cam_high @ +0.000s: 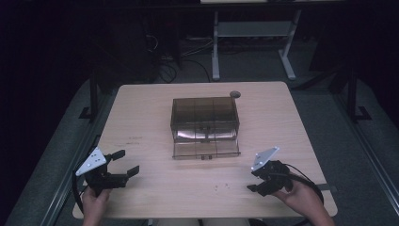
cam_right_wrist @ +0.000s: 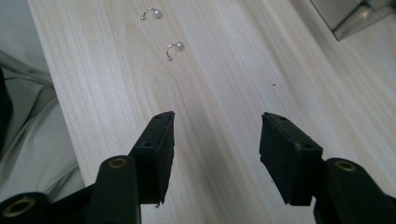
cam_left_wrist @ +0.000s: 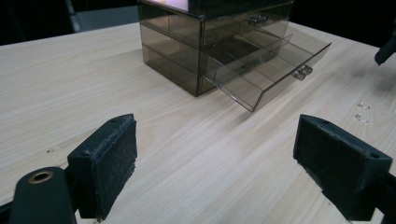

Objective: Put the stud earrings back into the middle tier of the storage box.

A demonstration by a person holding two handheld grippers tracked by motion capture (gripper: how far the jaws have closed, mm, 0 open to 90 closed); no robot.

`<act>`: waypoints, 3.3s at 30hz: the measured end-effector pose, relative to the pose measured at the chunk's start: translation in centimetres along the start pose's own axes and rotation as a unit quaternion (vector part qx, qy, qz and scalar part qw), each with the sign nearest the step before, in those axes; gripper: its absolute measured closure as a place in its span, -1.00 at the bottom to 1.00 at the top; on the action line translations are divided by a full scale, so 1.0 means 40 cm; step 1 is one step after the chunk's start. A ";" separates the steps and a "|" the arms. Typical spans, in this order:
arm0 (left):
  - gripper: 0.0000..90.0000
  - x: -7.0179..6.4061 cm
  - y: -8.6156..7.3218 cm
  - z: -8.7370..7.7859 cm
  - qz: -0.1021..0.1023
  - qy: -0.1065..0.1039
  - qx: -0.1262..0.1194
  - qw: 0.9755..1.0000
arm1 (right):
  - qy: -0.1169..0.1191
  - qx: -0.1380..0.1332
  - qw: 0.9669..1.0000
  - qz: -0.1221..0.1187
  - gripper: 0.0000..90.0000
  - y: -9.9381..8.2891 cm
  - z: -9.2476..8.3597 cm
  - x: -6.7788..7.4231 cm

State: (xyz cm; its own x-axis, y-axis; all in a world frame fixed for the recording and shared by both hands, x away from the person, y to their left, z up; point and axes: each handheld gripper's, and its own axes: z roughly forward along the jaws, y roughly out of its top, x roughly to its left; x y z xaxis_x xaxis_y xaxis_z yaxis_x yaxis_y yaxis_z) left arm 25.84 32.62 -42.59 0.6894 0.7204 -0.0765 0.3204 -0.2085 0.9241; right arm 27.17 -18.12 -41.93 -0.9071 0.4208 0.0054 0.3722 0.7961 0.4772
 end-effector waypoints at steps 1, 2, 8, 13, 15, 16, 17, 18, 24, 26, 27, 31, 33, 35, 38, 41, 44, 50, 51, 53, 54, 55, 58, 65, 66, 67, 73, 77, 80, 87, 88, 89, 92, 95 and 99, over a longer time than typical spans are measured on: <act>-0.71 0.001 0.000 0.001 0.000 0.000 0.001 1.000 | 0.002 0.004 1.000 -0.005 0.01 0.008 0.003 0.001; -0.71 0.001 0.000 0.002 0.002 -0.001 0.003 1.000 | 0.004 0.005 1.000 -0.010 0.05 0.015 0.006 0.003; -0.71 0.000 0.001 0.003 0.003 -0.003 0.002 1.000 | 0.015 0.019 0.999 -0.026 0.15 0.056 0.032 0.007; -0.71 0.001 0.000 0.005 -0.001 -0.004 0.003 1.000 | 0.024 0.019 0.999 -0.035 0.23 0.091 0.043 0.010; -0.71 0.002 0.001 0.004 0.000 -0.006 0.001 1.000 | 0.026 0.022 0.999 -0.041 0.26 0.106 0.049 0.010; -0.71 0.001 0.001 0.004 0.001 -0.005 0.000 1.000 | 0.029 0.024 0.998 -0.043 0.26 0.113 0.052 0.010; -0.71 0.001 0.001 0.004 0.001 -0.005 -0.001 1.000 | 0.028 0.030 0.998 -0.048 0.28 0.125 0.060 0.009; -0.71 0.001 0.001 0.004 0.001 -0.005 -0.001 1.000 | 0.028 0.030 0.998 -0.048 0.28 0.125 0.060 0.009; -0.71 0.001 0.002 0.004 0.002 -0.004 0.001 1.000 | 0.034 0.043 0.997 -0.061 0.36 0.156 0.082 0.011; -0.71 0.001 0.002 0.005 0.003 -0.005 0.002 1.000 | 0.035 0.045 0.996 -0.062 0.37 0.159 0.085 0.011; -0.71 0.000 0.002 0.005 0.002 -0.004 0.000 1.000 | 0.034 0.047 0.996 -0.063 0.38 0.162 0.087 0.011; -0.71 0.001 0.002 0.003 0.002 -0.004 0.000 1.000 | 0.038 0.050 0.996 -0.066 0.42 0.170 0.096 0.013; -0.71 0.002 0.002 0.003 0.000 -0.004 -0.001 1.000 | 0.041 0.057 0.995 -0.067 0.44 0.174 0.101 0.014; -0.71 0.003 0.002 0.003 -0.001 -0.004 -0.002 1.000 | 0.044 0.059 0.995 -0.070 0.47 0.179 0.105 0.015; -0.71 0.003 0.002 0.004 0.001 -0.004 0.000 1.000 | 0.047 0.064 0.994 -0.074 0.49 0.186 0.115 0.016; -0.71 0.003 0.001 0.004 -0.002 -0.004 -0.001 1.000 | 0.049 0.071 0.993 -0.077 0.52 0.191 0.125 0.019; -0.71 0.004 0.002 0.003 -0.002 -0.004 -0.001 1.000 | 0.053 0.079 0.992 -0.081 0.54 0.197 0.136 0.022; -0.71 0.005 0.002 0.001 -0.001 -0.004 -0.002 1.000 | 0.055 0.096 0.990 -0.090 0.61 0.204 0.150 0.029; -0.71 0.006 0.002 0.000 -0.001 -0.004 -0.002 1.000 | 0.055 0.099 0.989 -0.091 0.61 0.204 0.152 0.030; -0.71 0.006 0.002 0.000 -0.001 -0.004 -0.001 1.000 | 0.052 0.106 0.988 -0.096 0.64 0.206 0.158 0.032; -0.71 0.006 0.002 0.000 -0.001 -0.004 -0.001 1.000 | 0.052 0.106 0.988 -0.096 0.64 0.206 0.158 0.032; -0.71 0.006 0.003 0.000 -0.001 -0.003 -0.002 1.000 | 0.052 0.108 0.988 -0.097 0.65 0.207 0.159 0.032; -0.71 0.006 0.002 0.000 -0.001 -0.004 -0.002 1.000 | 0.051 0.112 0.987 -0.100 0.69 0.207 0.162 0.033; -0.71 0.007 0.002 -0.001 -0.001 -0.003 -0.002 1.000 | 0.050 0.120 0.986 -0.106 0.80 0.209 0.168 0.036; -0.71 0.007 0.002 -0.001 -0.001 -0.003 -0.002 1.000 | 0.051 0.120 0.986 -0.107 0.82 0.209 0.168 0.036; -0.71 0.007 0.002 -0.001 -0.001 -0.003 -0.002 1.000 | 0.051 0.120 0.986 -0.107 0.82 0.209 0.168 0.036; -0.71 0.006 0.002 -0.001 -0.004 -0.003 -0.005 1.000 | 0.054 0.123 0.986 -0.103 0.88 0.208 0.168 0.032; -0.71 0.006 0.002 -0.001 -0.004 -0.003 -0.004 1.000 | 0.057 0.122 0.986 -0.101 0.89 0.207 0.168 0.031; -0.71 0.007 0.002 -0.001 -0.004 -0.003 -0.005 1.000 | 0.059 0.117 0.987 -0.097 0.90 0.207 0.163 0.029; -0.71 0.006 0.002 -0.002 -0.002 -0.002 -0.004 1.000 | 0.060 0.112 0.987 -0.098 0.90 0.205 0.162 0.028; -0.71 0.006 0.002 -0.002 -0.003 -0.003 -0.004 1.000 | 0.061 0.109 0.987 -0.099 0.90 0.205 0.159 0.027; -0.71 0.006 0.002 -0.002 -0.003 -0.003 -0.004 1.000 | 0.061 0.109 0.987 -0.099 0.90 0.205 0.159 0.027; -0.71 0.007 0.002 -0.002 -0.003 -0.003 -0.004 1.000 | 0.062 0.096 0.989 -0.095 0.90 0.208 0.145 0.024; -0.71 0.007 0.003 -0.002 -0.003 -0.002 -0.003 1.000 | 0.059 0.084 0.990 -0.093 0.90 0.215 0.125 0.017; -0.71 0.007 0.003 -0.003 -0.001 -0.002 -0.003 1.000 | 0.049 0.067 0.992 -0.090 0.90 0.232 0.089 -0.001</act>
State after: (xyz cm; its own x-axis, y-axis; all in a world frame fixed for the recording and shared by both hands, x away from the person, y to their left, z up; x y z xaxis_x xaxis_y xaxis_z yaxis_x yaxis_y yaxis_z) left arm 26.00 32.86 -42.46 0.6919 0.7176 -0.0793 0.3169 -0.2032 0.9264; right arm 31.35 -9.21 -40.62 -0.9736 0.2273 0.0188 0.2189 0.9081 0.3569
